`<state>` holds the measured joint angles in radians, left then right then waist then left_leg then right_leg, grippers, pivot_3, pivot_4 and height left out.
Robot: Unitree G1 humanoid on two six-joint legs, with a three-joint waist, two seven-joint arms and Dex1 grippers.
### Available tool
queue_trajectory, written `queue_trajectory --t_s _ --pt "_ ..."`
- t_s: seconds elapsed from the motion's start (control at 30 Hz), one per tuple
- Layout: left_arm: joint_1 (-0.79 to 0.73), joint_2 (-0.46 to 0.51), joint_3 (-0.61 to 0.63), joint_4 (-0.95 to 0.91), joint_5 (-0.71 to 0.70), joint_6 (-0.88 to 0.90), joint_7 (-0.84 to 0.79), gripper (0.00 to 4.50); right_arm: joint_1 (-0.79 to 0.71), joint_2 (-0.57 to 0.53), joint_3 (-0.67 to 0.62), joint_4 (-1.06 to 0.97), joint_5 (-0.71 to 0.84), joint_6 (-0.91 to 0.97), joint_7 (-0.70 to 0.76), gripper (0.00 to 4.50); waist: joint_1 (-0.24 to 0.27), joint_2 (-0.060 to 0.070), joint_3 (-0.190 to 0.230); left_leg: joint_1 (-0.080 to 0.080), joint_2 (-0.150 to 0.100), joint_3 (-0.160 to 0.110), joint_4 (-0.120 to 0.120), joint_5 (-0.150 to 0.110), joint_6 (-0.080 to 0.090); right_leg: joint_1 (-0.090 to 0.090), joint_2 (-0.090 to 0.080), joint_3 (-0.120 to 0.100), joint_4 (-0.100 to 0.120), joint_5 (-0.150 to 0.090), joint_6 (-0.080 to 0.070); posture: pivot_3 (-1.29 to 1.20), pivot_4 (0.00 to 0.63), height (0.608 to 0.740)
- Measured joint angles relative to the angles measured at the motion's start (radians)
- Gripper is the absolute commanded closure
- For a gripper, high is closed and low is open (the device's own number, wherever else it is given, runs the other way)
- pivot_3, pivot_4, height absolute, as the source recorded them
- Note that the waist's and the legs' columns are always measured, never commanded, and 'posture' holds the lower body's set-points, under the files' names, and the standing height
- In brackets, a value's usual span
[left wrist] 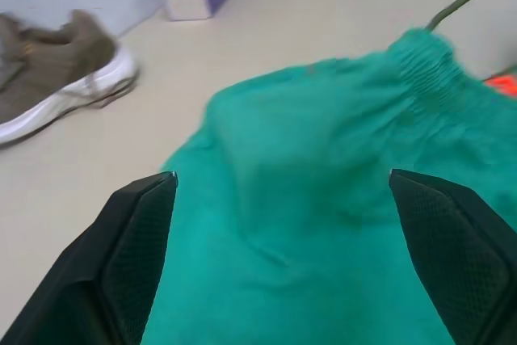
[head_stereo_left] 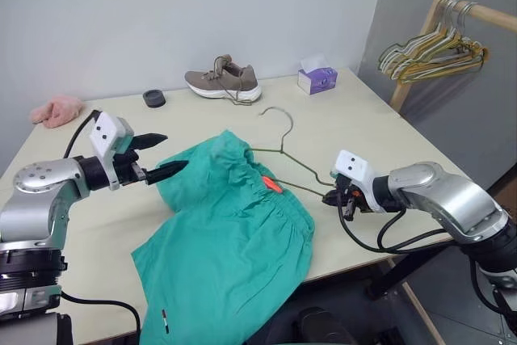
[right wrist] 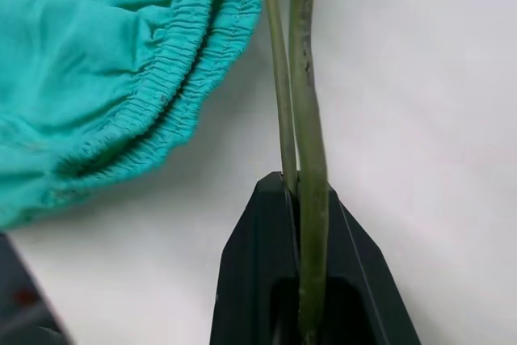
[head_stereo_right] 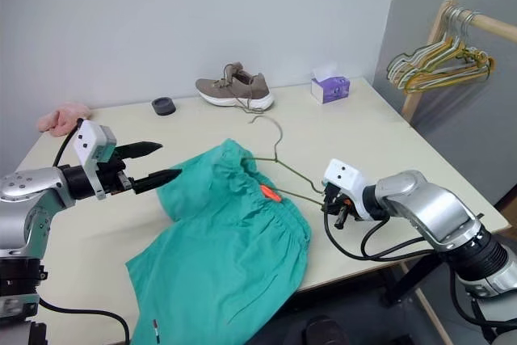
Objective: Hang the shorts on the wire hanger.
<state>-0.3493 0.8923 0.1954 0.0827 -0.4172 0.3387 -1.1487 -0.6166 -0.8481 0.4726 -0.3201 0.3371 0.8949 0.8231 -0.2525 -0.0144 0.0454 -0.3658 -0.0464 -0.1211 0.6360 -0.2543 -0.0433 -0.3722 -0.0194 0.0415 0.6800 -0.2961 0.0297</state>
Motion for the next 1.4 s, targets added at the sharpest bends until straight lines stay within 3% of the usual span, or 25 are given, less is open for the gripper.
queue_trajectory --t_s 0.2,0.57,0.67,1.07,1.23,1.4 --pt "-0.006 0.042 -0.092 -0.029 0.076 -0.100 -0.079 0.09 -0.005 -0.004 0.050 0.013 -0.140 -0.184 0.069 4.50 0.003 0.001 0.000 0.001 0.000 0.000 0.000 0.000 0.000 0.001 0.000 0.000 0.000 0.000 0.000 -0.27 0.000 0.740" --pt "-0.016 0.037 -0.208 0.012 0.159 -0.213 -0.154 0.09 0.010 0.013 0.043 -0.025 -0.217 -0.260 0.121 4.50 0.000 0.001 0.000 0.000 0.000 0.000 0.001 0.000 0.000 0.001 0.000 0.000 0.001 0.000 0.000 -0.29 0.000 0.740" --pt "-0.016 0.020 -0.225 0.015 0.161 -0.213 -0.162 0.67 0.013 0.017 0.026 -0.037 -0.218 -0.262 0.134 4.50 0.000 0.000 0.000 0.000 0.000 0.000 0.002 0.000 0.000 0.001 0.000 0.000 0.001 0.000 0.000 -0.29 0.000 0.740" --pt "-0.016 -0.015 -0.233 0.004 0.147 -0.174 -0.176 4.48 0.012 0.024 0.004 -0.051 -0.243 -0.282 0.182 4.50 -0.001 0.000 0.000 0.000 0.000 0.000 0.004 0.000 0.000 0.002 0.000 0.000 0.001 0.000 0.000 -0.29 0.000 0.740" --pt "-0.002 -0.014 -0.235 -0.015 0.144 -0.167 -0.191 4.48 0.011 0.016 -0.022 -0.043 -0.257 -0.334 0.215 4.50 -0.001 0.001 0.000 0.000 0.000 -0.001 0.004 0.000 0.000 0.002 0.000 -0.001 0.001 0.000 0.000 -0.28 0.000 0.740" --pt "0.027 -0.013 -0.232 -0.035 0.139 -0.165 -0.193 4.50 0.042 -0.016 -0.023 -0.003 -0.275 -0.486 0.279 3.02 0.000 0.000 0.000 0.000 0.000 -0.001 0.004 0.000 0.000 0.002 0.000 -0.001 0.001 0.000 0.000 -0.28 0.000 0.740"
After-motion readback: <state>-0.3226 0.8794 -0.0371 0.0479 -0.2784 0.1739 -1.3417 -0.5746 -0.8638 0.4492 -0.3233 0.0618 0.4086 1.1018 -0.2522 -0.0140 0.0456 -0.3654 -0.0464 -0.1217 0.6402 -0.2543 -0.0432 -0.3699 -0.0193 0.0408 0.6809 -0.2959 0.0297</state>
